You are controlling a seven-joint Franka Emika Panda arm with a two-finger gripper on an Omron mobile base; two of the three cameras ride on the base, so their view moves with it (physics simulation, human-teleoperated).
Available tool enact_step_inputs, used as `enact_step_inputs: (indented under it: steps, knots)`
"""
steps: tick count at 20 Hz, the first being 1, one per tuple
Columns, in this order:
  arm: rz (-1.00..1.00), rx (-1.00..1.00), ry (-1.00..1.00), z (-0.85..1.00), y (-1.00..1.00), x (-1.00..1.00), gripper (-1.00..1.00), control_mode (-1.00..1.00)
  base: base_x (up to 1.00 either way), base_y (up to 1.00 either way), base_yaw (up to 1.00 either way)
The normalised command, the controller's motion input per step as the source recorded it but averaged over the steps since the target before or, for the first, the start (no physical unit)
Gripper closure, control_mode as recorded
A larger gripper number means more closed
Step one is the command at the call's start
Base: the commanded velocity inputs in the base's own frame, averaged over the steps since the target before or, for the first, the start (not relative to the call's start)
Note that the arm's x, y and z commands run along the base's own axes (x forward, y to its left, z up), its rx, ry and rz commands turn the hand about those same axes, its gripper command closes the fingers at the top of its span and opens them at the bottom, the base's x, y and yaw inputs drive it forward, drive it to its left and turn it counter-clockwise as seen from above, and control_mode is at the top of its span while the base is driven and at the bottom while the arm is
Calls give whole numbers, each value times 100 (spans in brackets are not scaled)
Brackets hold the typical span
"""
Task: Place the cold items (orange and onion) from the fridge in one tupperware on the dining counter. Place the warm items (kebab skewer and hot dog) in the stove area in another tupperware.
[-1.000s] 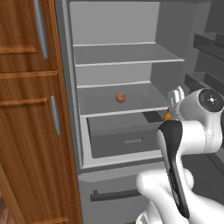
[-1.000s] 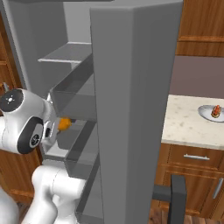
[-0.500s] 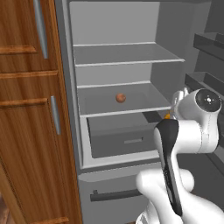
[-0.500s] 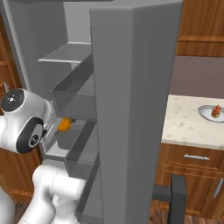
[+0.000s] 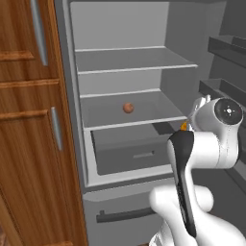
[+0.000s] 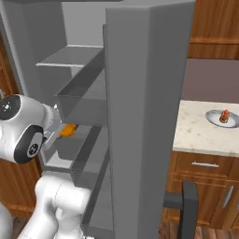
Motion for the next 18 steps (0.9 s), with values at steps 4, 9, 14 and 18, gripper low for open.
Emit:
enact_step_inputs:
  steps: [4,9,14,18]
  knots:
    - [0,0,0,0,0,0,100,100,-31,5,-18]
    - [0,0,0,0,0,0,100,100,-58,22,-15]
    - [0,0,0,0,0,0,100,100,-59,48,-24]
    - [0,0,0,0,0,0,100,100,-54,41,-30]
